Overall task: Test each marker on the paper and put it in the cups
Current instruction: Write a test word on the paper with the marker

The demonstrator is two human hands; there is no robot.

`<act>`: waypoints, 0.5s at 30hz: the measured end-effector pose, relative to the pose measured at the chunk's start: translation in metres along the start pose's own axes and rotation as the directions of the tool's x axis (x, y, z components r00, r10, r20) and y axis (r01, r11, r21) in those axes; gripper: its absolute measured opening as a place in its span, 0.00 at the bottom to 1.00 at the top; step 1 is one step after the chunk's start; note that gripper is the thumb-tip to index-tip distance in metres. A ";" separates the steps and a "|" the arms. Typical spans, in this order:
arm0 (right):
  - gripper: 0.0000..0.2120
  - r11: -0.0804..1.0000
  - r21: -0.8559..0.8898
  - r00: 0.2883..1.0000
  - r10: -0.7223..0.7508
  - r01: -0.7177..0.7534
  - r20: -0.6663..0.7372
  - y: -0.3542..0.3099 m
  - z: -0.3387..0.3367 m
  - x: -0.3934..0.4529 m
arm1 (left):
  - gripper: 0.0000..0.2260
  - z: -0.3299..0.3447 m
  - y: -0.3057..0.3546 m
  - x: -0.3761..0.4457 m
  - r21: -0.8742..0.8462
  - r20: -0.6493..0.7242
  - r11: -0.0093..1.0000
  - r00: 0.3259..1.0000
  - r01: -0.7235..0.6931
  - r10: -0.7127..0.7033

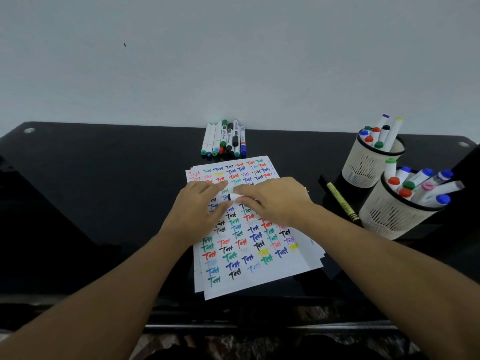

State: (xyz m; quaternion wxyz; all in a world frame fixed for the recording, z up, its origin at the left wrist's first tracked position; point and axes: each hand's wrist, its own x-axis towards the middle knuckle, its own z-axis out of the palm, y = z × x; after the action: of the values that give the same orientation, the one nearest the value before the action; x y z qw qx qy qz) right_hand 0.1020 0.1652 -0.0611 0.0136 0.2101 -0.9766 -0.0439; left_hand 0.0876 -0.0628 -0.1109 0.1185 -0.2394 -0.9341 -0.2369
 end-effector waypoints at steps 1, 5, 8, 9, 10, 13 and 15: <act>0.23 1.000 0.006 1.000 0.001 -0.001 0.001 -0.002 0.000 0.000 | 0.24 0.000 0.000 0.000 0.002 0.001 1.000 1.000 -0.011 0.011; 0.21 1.000 0.016 1.000 0.004 -0.005 0.018 -0.005 -0.005 0.001 | 0.19 -0.001 0.001 -0.002 0.015 -0.023 0.995 0.995 -0.101 0.102; 0.21 1.000 0.026 0.999 0.000 -0.001 0.038 -0.005 -0.008 0.003 | 0.17 -0.001 -0.002 -0.002 0.022 -0.030 0.990 0.990 -0.139 0.140; 0.20 0.999 0.033 0.999 0.005 -0.006 0.040 -0.006 -0.007 0.003 | 0.16 0.000 -0.003 -0.003 0.020 -0.032 0.990 0.990 -0.140 0.140; 0.20 0.999 0.048 0.999 0.013 -0.015 0.030 -0.006 -0.006 0.003 | 0.15 0.000 -0.003 -0.003 0.017 -0.035 0.991 0.990 -0.133 0.134; 0.12 0.956 0.274 0.995 0.100 -0.101 0.018 -0.005 0.000 0.000 | 0.16 0.002 -0.004 -0.002 -0.002 -0.044 0.999 0.998 -0.053 0.053; 0.09 0.878 0.452 0.987 0.150 -0.156 0.049 0.004 -0.001 -0.004 | 0.18 0.005 -0.006 0.000 -0.005 -0.022 1.000 1.000 0.022 -0.022</act>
State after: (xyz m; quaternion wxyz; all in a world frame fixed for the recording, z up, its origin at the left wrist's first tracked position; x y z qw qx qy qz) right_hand 0.1036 0.1704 -0.0595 -0.0385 0.1294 -0.9733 0.1855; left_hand 0.0835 -0.0651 -0.1175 0.1258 -0.2268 -0.9347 -0.2431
